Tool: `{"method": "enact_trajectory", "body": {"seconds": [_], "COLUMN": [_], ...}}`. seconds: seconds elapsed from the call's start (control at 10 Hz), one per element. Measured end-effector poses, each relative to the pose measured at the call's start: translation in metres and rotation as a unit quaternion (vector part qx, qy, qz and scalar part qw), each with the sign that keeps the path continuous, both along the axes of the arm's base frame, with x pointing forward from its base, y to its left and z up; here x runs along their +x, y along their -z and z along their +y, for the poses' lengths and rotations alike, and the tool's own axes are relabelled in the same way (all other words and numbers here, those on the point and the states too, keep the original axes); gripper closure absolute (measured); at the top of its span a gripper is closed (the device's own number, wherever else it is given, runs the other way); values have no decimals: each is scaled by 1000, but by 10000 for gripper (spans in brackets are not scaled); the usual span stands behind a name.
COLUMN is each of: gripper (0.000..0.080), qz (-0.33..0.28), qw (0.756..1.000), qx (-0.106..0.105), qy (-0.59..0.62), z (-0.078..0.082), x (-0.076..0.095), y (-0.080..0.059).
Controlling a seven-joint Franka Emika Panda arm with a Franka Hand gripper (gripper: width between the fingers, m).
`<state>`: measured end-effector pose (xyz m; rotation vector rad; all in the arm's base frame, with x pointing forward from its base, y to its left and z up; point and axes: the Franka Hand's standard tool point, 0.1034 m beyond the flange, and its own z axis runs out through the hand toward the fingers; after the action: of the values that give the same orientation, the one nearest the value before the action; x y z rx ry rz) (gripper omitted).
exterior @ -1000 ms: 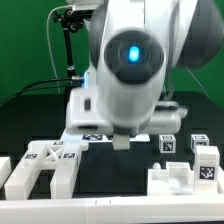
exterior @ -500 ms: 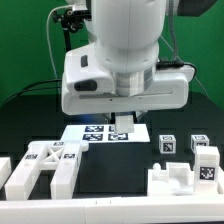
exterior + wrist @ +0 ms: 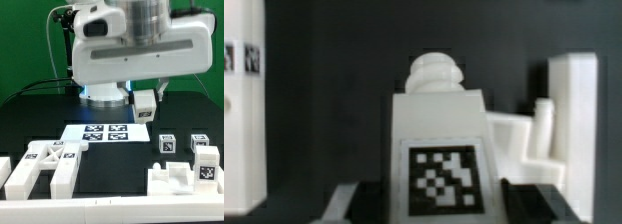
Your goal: Assemble chair
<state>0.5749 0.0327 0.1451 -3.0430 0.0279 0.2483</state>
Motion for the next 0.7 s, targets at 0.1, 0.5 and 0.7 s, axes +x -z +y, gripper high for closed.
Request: {"method": "enact_trajectory", "body": {"seconds": [0.1,0.5,0.7], "gripper": [514,514,514], "qz": [-35,-185,-278], "qw": [999,982,960], "qx": [-5,-26,-25], "qy": [3,9,21], "z": [-1,-2,12], "x": [-3,11,40], "y": [5,12,-6]}}
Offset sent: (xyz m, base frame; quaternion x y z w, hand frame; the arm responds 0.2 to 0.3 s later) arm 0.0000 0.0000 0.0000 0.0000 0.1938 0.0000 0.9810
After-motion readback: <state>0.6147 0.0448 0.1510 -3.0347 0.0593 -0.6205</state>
